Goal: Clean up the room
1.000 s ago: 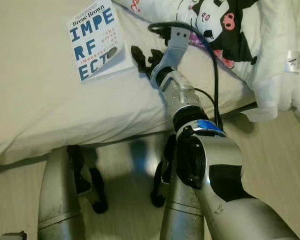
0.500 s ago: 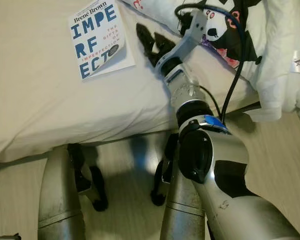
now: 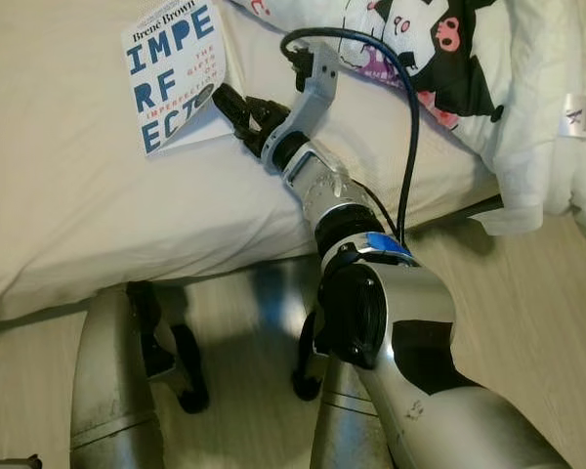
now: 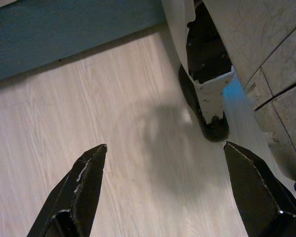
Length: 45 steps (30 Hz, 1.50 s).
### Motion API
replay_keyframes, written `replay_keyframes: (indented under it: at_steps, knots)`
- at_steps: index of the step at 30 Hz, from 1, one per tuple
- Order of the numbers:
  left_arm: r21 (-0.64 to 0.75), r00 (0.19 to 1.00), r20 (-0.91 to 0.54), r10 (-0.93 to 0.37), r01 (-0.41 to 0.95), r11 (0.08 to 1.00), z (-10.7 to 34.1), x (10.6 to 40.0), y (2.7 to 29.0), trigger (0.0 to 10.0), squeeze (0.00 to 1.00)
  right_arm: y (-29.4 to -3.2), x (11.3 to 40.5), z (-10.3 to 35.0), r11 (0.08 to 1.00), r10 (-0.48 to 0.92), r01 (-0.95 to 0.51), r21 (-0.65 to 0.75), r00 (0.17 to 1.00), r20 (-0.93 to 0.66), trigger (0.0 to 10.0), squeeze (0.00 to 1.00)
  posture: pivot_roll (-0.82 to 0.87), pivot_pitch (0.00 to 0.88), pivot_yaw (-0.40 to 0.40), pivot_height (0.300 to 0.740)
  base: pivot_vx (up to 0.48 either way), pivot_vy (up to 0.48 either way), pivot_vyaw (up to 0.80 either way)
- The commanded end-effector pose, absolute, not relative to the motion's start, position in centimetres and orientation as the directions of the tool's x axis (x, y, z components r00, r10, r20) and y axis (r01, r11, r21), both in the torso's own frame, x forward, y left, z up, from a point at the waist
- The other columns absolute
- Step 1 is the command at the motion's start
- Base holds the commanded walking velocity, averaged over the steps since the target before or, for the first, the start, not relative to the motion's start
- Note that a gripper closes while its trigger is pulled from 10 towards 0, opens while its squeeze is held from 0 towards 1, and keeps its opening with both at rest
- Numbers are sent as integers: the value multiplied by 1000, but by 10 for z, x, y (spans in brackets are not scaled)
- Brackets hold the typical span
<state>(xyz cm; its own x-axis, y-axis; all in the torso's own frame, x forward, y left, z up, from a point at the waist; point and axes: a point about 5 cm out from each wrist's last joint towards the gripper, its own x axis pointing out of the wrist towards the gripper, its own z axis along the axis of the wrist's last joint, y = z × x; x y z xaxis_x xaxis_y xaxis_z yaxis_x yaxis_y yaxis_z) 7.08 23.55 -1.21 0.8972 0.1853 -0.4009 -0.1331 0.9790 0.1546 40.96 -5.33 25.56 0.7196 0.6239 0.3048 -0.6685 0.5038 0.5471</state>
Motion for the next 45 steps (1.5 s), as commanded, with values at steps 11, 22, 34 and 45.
replay_keyframes:
  at_steps: [11, 22, 34, 45]
  knots:
    - [157, 854, -481, 196, -136, 978, -16, 49, 238, 10000, 0, -50, 409, 242, 452, 585, -592, 667, 761, 279, 0, 0, 173, 680, 93, 483, 0, 0, 0]
    - [153, 851, -491, 187, -127, 980, -16, 49, 236, 10000, 0, -40, 406, 237, 500, 658, -617, 608, 727, 197, 0, 0, 162, 677, 90, 483, 0, 0, 0]
    - [150, 857, -477, 195, -139, 979, -19, 62, 238, 10000, 0, -51, 400, 261, 224, 666, -784, 578, 557, 497, 0, 0, 152, 627, 78, 483, 0, 0, 0]
    - [133, 890, -409, 201, -160, 978, -21, 109, 240, 10000, 0, -49, 399, 238, 415, 761, -777, 473, 582, 288, 10000, 0, 95, 537, 53, 483, 0, 0, 0]
